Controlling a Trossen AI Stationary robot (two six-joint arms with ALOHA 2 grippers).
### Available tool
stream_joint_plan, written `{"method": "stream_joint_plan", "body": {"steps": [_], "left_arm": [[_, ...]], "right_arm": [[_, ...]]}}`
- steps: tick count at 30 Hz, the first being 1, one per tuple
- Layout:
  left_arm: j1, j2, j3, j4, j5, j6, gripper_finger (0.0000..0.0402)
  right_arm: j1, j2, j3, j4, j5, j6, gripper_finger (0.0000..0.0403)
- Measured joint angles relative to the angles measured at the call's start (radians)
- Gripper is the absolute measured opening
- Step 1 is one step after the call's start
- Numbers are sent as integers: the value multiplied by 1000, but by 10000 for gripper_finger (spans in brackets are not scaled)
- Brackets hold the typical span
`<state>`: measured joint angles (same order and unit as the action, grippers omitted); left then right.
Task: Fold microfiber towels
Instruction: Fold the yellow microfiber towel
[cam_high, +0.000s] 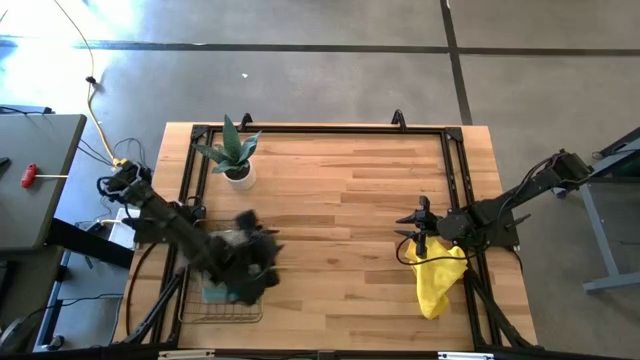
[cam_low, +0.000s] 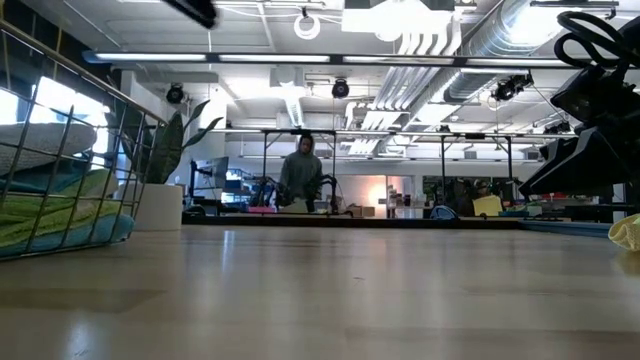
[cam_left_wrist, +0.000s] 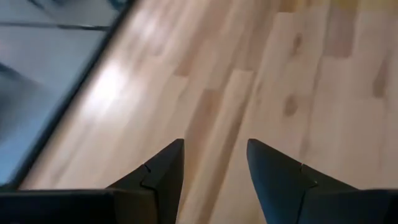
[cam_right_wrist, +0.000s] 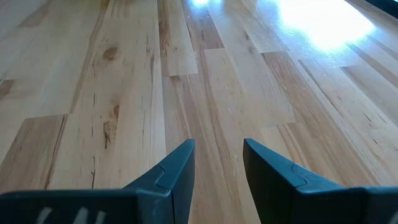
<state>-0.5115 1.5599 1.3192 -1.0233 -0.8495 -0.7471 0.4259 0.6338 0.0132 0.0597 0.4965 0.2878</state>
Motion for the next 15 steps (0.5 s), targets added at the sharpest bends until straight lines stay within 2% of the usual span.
{"method": "stream_joint_plan", "body": {"steps": [6,9,12,15], "left_arm": [[192,7,-30,523,354,431,163],[240,25,-56,753,516,541,163],[255,56,-85,875,559,584,163],[259,95,-96,924,548,594,163]], "right_arm": [[0,0,0,0,0,0,128],[0,0,0,0,0,0,128],[0,0,0,0,0,0,128],[0,0,-1,2,0,0,128]]}}
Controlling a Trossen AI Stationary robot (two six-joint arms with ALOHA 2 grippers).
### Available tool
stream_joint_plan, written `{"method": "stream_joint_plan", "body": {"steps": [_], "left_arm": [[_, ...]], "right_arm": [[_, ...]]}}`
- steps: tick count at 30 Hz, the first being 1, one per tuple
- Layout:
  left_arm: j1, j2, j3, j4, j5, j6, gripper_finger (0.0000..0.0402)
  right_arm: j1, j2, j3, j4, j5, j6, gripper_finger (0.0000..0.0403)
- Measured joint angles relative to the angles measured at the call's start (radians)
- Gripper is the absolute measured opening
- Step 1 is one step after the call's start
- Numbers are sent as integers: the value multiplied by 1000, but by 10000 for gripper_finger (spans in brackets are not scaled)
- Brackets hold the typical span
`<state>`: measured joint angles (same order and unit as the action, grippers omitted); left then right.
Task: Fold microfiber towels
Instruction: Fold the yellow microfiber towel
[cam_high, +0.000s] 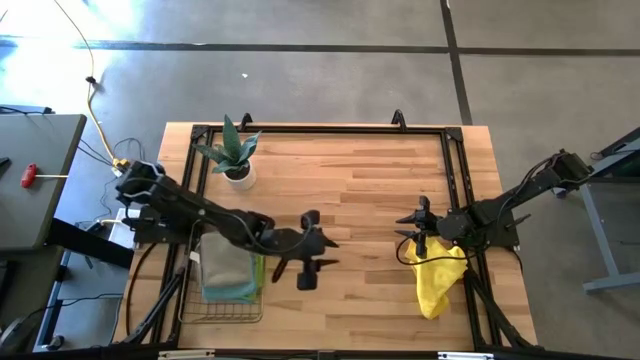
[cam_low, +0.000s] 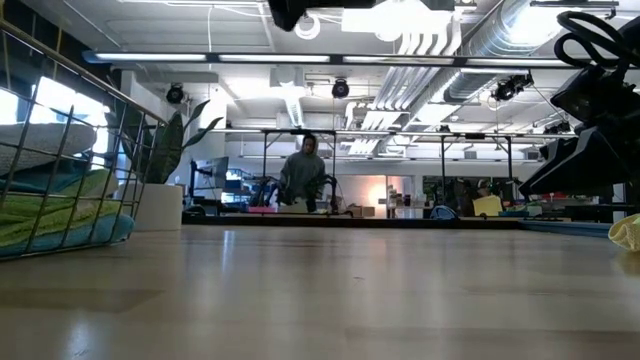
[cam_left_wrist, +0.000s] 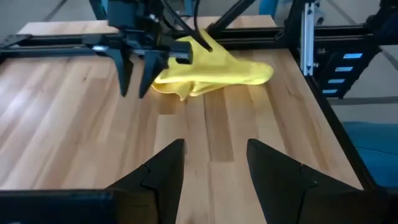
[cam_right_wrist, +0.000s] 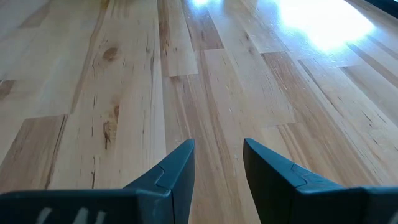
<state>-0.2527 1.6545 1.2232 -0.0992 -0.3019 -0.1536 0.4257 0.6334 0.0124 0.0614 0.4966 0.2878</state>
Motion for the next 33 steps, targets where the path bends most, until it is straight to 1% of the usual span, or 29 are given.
{"method": "stream_joint_plan", "body": {"steps": [6,12,15,22,28,30,33], "left_arm": [[-3,101,-1,83,-4,-44,163],[-15,178,0,153,-12,-170,163],[-27,202,0,186,-15,-191,163],[-39,205,0,241,-19,-111,163],[-39,205,0,258,-20,-71,163],[-39,205,0,262,-20,-71,163],[-39,205,0,262,-20,-71,163]], "right_arm": [[0,0,0,0,0,0,128],[0,0,0,3,11,0,128],[0,0,0,9,9,22,128],[0,0,-1,114,16,251,128],[0,0,-1,210,6,528,128],[0,0,-1,231,7,577,128],[0,0,-1,228,11,609,128]]}}
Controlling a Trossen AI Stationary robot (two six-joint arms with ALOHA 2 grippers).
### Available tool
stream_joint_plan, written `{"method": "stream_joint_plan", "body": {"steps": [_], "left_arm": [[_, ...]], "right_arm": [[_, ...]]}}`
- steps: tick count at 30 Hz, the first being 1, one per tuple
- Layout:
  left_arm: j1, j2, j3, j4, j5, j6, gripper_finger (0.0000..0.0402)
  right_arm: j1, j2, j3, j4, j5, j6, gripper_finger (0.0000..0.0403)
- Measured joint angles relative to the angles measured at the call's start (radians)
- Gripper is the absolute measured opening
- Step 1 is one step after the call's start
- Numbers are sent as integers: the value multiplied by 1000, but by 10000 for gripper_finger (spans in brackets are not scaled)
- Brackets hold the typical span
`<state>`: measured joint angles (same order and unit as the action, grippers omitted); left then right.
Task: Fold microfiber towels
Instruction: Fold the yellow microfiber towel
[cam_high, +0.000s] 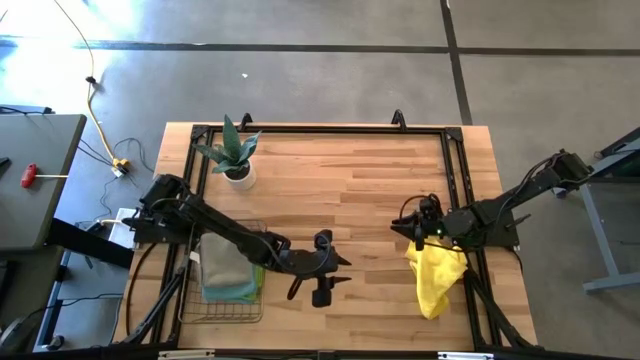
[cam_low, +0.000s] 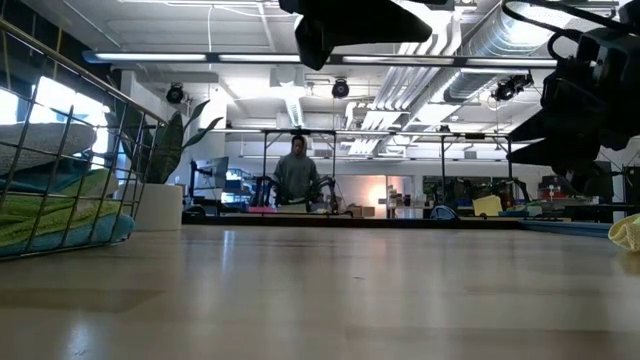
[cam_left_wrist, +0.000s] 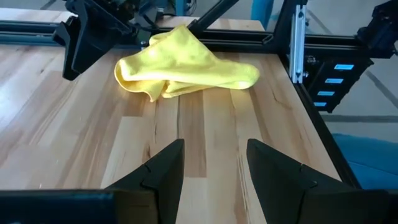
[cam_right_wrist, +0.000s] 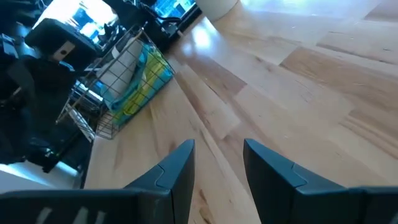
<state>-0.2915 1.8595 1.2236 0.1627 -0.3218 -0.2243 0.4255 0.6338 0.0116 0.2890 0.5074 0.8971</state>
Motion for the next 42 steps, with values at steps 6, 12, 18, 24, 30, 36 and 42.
{"method": "stream_joint_plan", "body": {"steps": [6,12,18,24,30,36,42], "left_arm": [[0,0,0,-1,0,5,163],[0,0,0,3,0,36,163],[0,0,0,7,-3,36,163],[0,0,0,7,-3,35,163],[0,0,0,7,-3,34,163],[3,0,0,14,-7,26,163],[4,0,0,14,-6,18,163]], "right_arm": [[0,0,0,16,-38,98,128],[-2,0,0,10,-16,130,128],[-31,0,0,38,-105,53,128],[-20,0,1,90,-281,-12,128],[-19,12,92,-122,-273,-74,128],[-22,95,318,-520,-252,-133,128],[-23,164,474,-1032,-391,105,134]]}}
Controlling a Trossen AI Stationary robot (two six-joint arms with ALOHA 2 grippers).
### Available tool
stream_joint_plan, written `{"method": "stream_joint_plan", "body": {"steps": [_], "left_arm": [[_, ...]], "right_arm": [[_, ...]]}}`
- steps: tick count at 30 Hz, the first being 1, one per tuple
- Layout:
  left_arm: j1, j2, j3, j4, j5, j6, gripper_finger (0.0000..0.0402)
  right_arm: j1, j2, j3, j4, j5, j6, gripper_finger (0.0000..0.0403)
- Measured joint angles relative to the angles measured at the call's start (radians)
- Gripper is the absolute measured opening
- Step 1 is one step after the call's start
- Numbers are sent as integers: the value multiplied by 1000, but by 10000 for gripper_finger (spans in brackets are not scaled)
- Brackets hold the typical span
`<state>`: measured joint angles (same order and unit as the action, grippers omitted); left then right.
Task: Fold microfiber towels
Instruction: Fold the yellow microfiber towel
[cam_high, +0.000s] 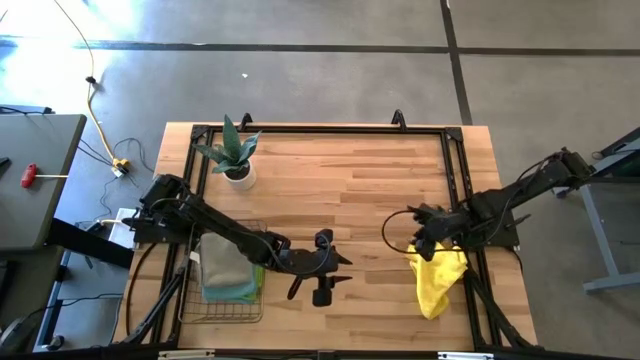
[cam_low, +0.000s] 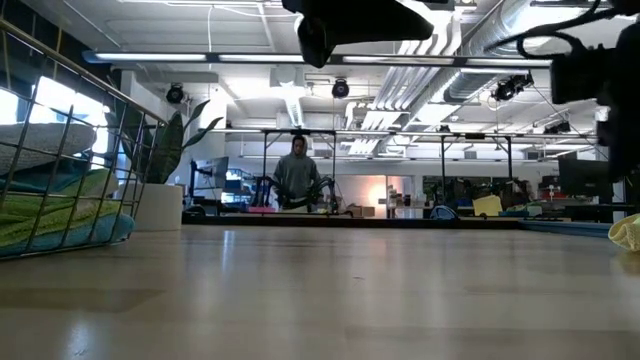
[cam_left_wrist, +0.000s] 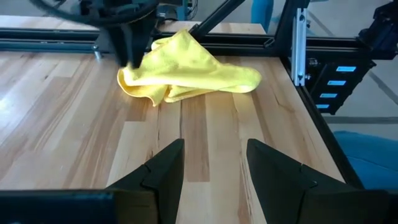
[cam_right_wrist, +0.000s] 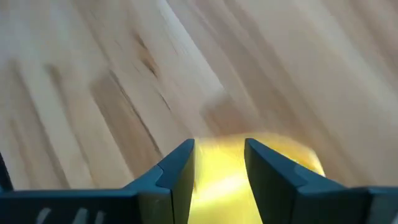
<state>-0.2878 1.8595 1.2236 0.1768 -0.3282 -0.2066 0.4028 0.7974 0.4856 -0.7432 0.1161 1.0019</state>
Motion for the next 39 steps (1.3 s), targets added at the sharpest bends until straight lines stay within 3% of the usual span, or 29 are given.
{"method": "stream_joint_plan", "body": {"steps": [5,14,25,31,39], "left_arm": [[3,0,0,0,-1,0,163],[7,0,0,-1,-8,0,163],[6,0,0,-26,-8,0,163],[6,0,0,-32,-8,1,163],[6,0,0,-56,-8,1,163]], "right_arm": [[-4,26,68,-235,-109,193,156],[-65,117,68,-236,-156,252,219],[-205,286,68,-265,-211,-48,224],[-246,314,67,-214,-361,-167,222],[-246,314,67,-146,-434,-224,175]]}}
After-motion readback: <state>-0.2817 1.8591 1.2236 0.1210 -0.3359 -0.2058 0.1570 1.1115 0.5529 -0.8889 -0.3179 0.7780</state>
